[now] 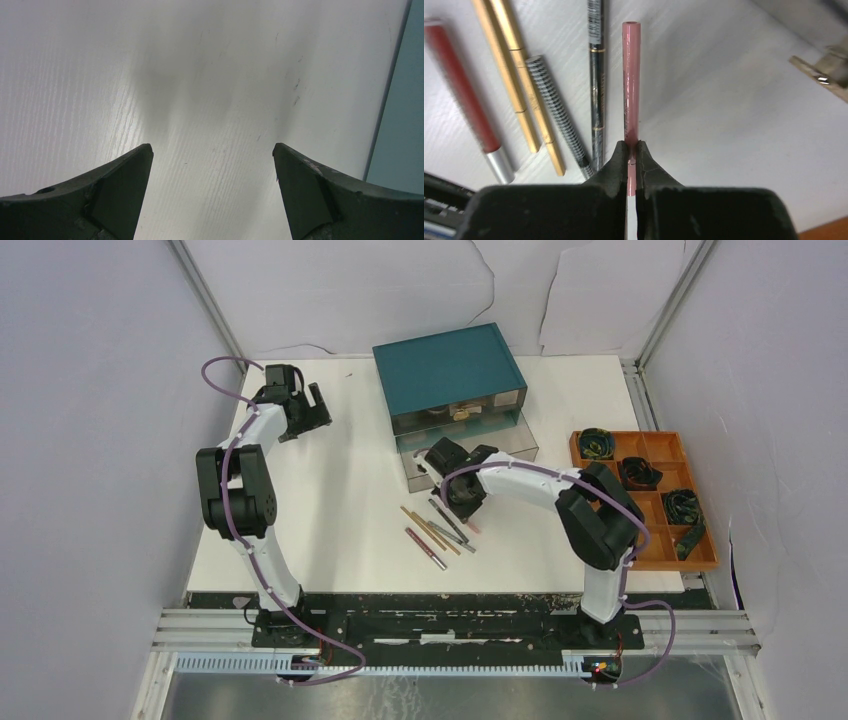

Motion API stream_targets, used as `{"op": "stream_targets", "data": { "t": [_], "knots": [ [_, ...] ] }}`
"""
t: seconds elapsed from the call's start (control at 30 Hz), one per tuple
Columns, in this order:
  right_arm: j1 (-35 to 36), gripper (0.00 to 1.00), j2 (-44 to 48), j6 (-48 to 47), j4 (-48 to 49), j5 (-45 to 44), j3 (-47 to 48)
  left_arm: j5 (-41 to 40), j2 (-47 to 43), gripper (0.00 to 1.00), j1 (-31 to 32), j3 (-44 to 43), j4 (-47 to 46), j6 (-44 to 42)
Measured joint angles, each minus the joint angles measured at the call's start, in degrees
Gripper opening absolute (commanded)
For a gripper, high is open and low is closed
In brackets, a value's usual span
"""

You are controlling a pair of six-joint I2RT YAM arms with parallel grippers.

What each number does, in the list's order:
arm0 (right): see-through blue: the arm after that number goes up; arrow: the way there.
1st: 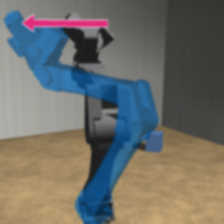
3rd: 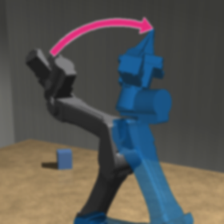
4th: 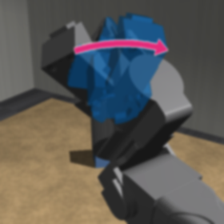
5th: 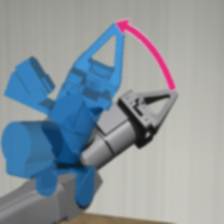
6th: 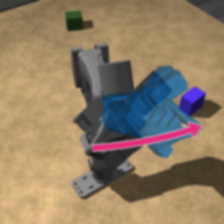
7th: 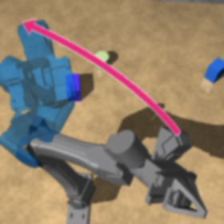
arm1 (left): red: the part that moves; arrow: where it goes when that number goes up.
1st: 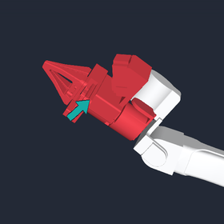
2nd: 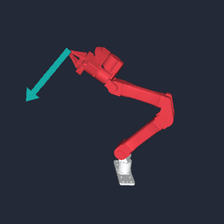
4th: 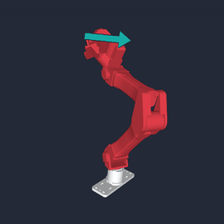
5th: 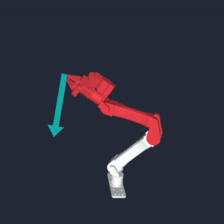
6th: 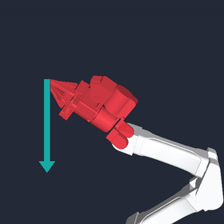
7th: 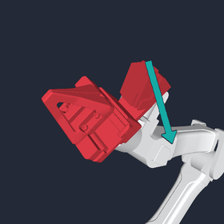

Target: Organize the makeup

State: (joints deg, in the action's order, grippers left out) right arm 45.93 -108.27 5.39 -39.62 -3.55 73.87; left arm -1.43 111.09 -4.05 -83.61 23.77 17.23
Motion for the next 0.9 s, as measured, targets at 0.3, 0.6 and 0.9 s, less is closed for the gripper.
{"op": "stream_targets", "data": {
  "t": [0.3, 0.6, 0.9],
  "knots": [
    [0.0, 0.01, 9.38, -2.29, -9.49, 0.83, 17.84, -0.02, 0.0, 0.97, 0.0, 0.0, 0.0, 0.0],
    [-2.71, 0.01, 2.47, -6.29, -10.86, -1.64, 30.34, -0.02, 0.0, 0.97, 0.0, 0.0, 0.09, 0.0],
    [-8.9, 0.03, -10.51, -7.52, -10.86, -4.2, 34.29, -0.02, 0.0, 0.97, 0.0, 0.0, 0.09, 0.0]
  ]
}}
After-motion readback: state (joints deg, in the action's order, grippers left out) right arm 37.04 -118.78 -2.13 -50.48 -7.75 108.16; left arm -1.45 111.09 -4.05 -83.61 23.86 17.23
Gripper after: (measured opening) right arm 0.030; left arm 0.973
